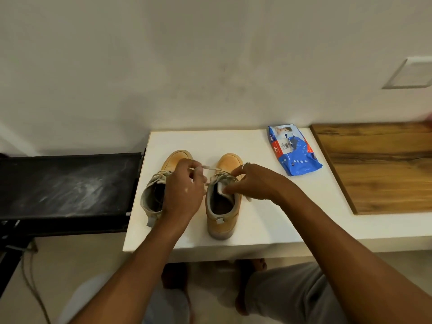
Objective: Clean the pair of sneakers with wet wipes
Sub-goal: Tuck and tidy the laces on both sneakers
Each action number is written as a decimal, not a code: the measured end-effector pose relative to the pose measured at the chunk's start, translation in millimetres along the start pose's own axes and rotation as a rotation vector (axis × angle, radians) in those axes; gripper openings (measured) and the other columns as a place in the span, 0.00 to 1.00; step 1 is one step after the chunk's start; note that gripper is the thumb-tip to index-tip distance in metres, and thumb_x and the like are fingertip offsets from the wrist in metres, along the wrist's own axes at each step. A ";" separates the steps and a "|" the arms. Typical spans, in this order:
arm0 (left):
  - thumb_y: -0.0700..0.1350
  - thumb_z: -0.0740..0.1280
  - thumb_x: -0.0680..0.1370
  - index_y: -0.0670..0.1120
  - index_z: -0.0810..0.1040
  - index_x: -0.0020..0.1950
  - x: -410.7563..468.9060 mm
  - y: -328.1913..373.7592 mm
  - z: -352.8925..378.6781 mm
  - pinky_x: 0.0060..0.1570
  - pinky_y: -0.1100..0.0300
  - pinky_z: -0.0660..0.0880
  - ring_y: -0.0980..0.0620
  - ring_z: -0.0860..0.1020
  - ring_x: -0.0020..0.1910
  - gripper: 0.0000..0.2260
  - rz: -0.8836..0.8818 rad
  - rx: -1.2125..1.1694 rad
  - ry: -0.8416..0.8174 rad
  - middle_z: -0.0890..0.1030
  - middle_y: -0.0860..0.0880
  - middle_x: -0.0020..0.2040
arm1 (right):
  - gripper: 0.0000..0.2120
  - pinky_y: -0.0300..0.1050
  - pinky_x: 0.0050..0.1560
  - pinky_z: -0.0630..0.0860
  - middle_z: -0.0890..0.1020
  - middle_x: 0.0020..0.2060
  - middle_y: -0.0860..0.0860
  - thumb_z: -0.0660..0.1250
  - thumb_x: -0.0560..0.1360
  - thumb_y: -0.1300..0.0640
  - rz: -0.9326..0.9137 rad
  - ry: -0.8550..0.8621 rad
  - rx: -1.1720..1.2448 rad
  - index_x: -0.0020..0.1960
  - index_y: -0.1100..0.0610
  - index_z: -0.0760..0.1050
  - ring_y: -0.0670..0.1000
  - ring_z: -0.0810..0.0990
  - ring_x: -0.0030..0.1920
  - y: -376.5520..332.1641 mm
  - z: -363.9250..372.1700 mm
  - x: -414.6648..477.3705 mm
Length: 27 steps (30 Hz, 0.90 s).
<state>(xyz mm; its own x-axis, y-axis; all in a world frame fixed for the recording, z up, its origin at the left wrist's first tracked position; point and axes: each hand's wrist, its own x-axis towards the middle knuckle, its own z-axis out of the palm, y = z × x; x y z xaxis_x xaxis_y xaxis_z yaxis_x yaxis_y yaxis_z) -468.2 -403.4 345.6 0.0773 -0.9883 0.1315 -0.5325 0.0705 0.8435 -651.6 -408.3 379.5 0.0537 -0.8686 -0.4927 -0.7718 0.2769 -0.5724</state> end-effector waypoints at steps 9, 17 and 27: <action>0.48 0.60 0.79 0.51 0.66 0.62 15.2 -3.3 -22.3 0.33 0.51 0.79 0.48 0.80 0.32 0.12 -0.009 -0.136 0.376 0.81 0.51 0.39 | 0.24 0.48 0.54 0.80 0.79 0.54 0.50 0.73 0.71 0.48 -0.009 0.102 -0.216 0.64 0.51 0.73 0.50 0.78 0.51 -0.5 6.9 7.1; 0.49 0.70 0.70 0.52 0.71 0.66 -1.8 6.9 -18.1 0.50 0.54 0.70 0.43 0.63 0.60 0.24 0.108 0.563 0.230 0.63 0.45 0.65 | 0.23 0.42 0.49 0.78 0.77 0.56 0.49 0.74 0.70 0.50 -0.007 0.058 -0.179 0.63 0.51 0.75 0.48 0.78 0.50 11.6 -7.0 10.3; 0.61 0.66 0.75 0.54 0.69 0.71 -16.4 0.2 17.1 0.54 0.59 0.70 0.53 0.74 0.61 0.26 0.101 0.383 -0.397 0.75 0.53 0.65 | 0.20 0.34 0.36 0.73 0.78 0.43 0.47 0.73 0.73 0.51 -0.003 -0.008 -0.054 0.62 0.54 0.75 0.47 0.80 0.44 12.7 -10.0 9.2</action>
<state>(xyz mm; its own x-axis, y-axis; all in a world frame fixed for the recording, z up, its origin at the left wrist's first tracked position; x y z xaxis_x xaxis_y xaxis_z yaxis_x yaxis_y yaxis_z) -483.9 -389.5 334.7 -0.2735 -0.9595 -0.0669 -0.7950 0.1863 0.5773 -667.3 -416.9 374.2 0.0607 -0.8659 -0.4965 -0.8045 0.2520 -0.5379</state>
